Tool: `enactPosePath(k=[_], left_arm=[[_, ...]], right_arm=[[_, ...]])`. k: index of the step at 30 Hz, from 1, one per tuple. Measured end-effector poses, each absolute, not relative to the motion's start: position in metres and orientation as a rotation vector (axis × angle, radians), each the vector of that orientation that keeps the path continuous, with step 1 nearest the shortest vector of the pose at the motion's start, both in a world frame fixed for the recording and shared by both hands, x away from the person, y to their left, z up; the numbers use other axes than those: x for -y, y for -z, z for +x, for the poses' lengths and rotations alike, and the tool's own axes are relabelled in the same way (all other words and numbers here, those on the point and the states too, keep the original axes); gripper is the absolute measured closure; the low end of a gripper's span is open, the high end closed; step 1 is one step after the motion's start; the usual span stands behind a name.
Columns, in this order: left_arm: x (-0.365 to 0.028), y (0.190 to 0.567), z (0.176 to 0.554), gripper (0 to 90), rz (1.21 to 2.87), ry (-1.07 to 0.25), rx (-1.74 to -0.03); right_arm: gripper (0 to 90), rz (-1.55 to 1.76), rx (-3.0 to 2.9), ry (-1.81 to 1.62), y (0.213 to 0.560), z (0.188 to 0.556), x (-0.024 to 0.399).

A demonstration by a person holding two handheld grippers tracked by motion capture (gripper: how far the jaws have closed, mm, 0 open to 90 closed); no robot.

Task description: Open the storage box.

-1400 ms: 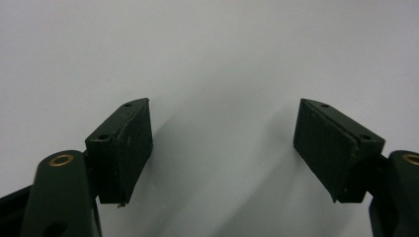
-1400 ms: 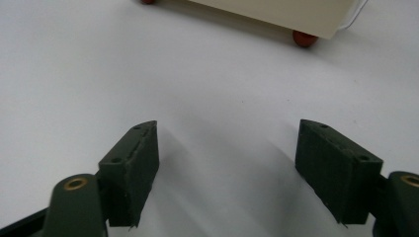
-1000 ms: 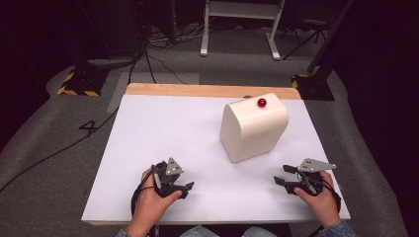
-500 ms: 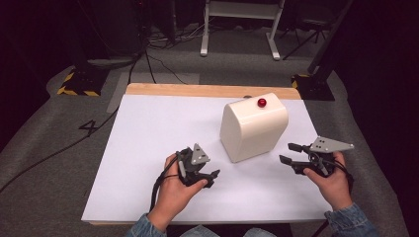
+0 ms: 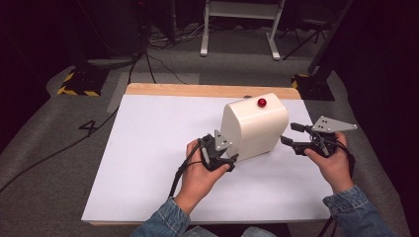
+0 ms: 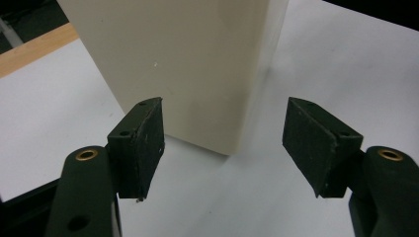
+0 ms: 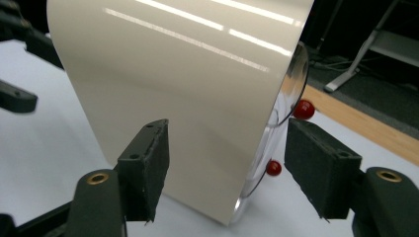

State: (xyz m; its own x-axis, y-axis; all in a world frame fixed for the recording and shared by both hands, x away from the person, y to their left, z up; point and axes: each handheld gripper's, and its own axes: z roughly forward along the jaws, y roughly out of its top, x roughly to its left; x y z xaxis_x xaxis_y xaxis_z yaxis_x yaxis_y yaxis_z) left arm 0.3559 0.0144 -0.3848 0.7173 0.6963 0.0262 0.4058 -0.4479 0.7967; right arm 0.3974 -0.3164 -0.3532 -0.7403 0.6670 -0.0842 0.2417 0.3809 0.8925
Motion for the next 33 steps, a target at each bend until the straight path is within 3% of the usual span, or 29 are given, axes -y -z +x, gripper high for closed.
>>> enactPosePath(k=[18,33], left_arm=[[-0.015,0.391,0.367,34.7,2.078,-0.500,-0.877],[-0.044,0.388,0.365,32.3,2.079,-0.540,-0.949]], right_arm=[[34.1,0.765,-2.231,-1.318,0.341,0.395,0.301],[38.3,0.620,-2.361,-1.408,0.328,0.348,0.262]])
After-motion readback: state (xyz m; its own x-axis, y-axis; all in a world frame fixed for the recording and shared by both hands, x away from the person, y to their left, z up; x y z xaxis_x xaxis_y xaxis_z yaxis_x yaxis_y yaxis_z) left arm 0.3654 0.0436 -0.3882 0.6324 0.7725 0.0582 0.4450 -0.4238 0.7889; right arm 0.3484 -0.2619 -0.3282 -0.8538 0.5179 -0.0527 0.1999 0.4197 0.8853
